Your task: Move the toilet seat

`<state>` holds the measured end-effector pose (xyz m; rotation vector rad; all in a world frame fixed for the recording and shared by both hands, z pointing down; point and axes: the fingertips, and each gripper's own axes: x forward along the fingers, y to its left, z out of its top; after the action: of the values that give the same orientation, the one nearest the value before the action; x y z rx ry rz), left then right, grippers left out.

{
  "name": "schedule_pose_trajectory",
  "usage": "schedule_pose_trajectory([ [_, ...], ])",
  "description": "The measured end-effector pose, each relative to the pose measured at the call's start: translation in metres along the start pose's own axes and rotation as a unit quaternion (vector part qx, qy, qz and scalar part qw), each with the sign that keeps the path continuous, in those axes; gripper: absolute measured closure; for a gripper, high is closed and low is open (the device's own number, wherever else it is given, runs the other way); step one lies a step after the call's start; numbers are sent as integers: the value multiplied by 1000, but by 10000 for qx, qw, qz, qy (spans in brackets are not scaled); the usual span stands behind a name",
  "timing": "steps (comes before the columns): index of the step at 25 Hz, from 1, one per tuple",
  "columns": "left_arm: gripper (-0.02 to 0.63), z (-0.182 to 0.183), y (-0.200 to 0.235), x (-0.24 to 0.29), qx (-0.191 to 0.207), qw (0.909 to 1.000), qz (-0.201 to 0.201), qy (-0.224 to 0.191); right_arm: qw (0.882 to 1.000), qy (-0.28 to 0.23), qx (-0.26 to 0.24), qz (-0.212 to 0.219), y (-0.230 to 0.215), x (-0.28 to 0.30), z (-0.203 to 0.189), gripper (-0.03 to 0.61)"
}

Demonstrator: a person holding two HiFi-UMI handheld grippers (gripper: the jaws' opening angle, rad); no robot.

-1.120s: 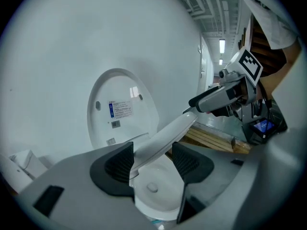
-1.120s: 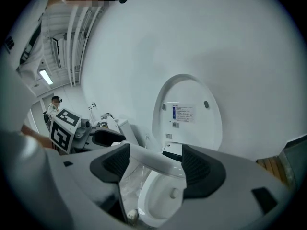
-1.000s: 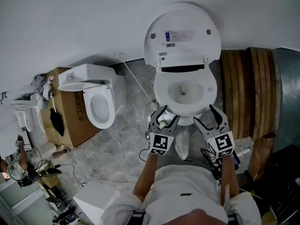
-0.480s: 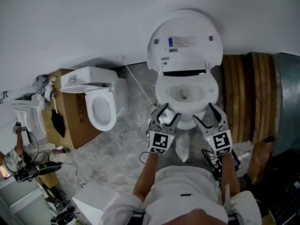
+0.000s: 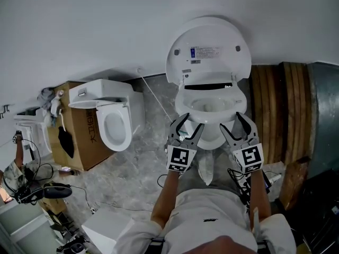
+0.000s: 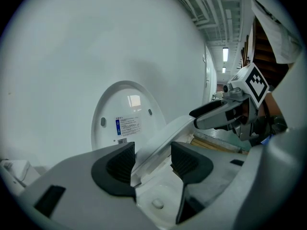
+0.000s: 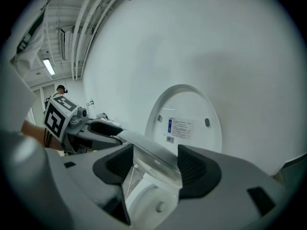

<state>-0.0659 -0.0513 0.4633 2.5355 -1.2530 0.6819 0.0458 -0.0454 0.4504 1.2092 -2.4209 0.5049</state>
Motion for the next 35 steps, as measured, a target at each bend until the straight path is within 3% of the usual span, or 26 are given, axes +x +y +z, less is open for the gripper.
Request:
schedule_pose_trajectory([
  [35, 380, 59, 53, 47, 25, 9976, 451, -525, 9973, -651, -296, -182, -56, 50, 61, 318],
])
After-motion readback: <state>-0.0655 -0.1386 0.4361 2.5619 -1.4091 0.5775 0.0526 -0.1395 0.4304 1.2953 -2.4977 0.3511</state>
